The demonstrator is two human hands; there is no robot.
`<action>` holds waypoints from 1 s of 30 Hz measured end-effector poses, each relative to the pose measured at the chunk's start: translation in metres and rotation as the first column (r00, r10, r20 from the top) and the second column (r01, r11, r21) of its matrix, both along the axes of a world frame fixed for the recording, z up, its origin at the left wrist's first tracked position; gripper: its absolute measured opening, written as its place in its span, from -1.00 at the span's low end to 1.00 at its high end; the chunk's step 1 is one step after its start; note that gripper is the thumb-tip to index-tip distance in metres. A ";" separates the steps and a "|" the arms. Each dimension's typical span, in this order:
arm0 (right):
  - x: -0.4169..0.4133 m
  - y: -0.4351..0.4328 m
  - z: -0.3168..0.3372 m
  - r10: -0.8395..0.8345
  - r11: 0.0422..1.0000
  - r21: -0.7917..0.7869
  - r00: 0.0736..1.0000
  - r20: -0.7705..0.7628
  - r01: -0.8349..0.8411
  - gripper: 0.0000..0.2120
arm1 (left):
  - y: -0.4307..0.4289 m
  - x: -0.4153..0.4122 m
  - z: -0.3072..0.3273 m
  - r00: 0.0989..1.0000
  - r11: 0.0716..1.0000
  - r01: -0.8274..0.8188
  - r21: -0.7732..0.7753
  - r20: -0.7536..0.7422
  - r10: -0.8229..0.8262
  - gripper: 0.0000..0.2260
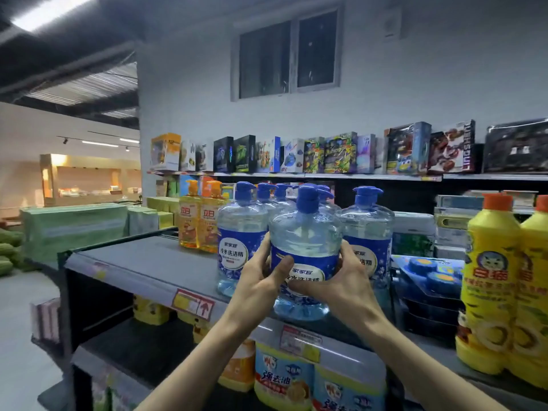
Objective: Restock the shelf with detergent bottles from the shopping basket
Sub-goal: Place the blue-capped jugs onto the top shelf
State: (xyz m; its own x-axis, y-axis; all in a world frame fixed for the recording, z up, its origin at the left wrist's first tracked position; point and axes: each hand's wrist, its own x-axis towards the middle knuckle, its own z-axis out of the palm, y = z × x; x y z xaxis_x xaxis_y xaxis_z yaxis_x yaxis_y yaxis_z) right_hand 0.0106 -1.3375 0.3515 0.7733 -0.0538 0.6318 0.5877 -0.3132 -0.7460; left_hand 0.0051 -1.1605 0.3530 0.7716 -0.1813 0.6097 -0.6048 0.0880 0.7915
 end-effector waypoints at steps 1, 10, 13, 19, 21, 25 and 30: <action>0.003 0.002 0.000 -0.022 1.000 -0.008 1.000 -0.007 0.022 -0.16 | 0.002 0.006 -0.001 1.000 1.000 0.001 0.001 -0.004 -0.001 -0.55; 0.011 0.008 -0.004 -0.086 0.994 -0.077 0.995 -0.060 0.081 -0.34 | 0.019 0.033 -0.008 0.998 0.992 -0.063 0.111 -0.009 0.065 -0.47; 0.007 0.006 -0.011 -0.109 0.987 -0.127 0.990 -0.091 0.097 -0.37 | 0.031 0.033 -0.020 0.990 0.968 -0.141 0.207 0.022 0.140 -0.45; -0.004 0.009 -0.026 -0.267 0.930 -0.294 0.955 -0.131 0.220 -0.46 | 0.058 0.029 -0.044 0.982 0.920 -0.191 0.342 0.054 0.183 -0.47; -0.002 0.015 -0.022 -0.291 0.925 -0.299 0.944 -0.154 0.236 -0.48 | 0.063 0.028 -0.044 0.982 0.914 -0.190 0.359 0.056 0.182 -0.47; 0.005 0.028 -0.022 -0.332 0.915 -0.296 0.930 -0.161 0.275 -0.51 | 0.067 0.032 -0.040 0.982 0.906 -0.189 0.378 0.053 0.183 -0.48; 0.010 0.034 -0.027 -0.353 0.913 -0.269 0.924 -0.145 0.306 -0.49 | 0.066 0.039 -0.043 0.974 0.875 -0.226 0.429 0.099 0.203 -0.42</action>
State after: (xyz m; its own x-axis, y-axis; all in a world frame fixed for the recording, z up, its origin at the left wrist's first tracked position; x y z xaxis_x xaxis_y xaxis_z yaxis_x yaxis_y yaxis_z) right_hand 0.0205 -1.3038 0.3248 0.8419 -0.1929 0.5040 0.2779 -0.6456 -0.7113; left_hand 0.0438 -1.0948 0.3100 0.7928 -0.2705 0.5462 -0.6089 -0.3939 0.6886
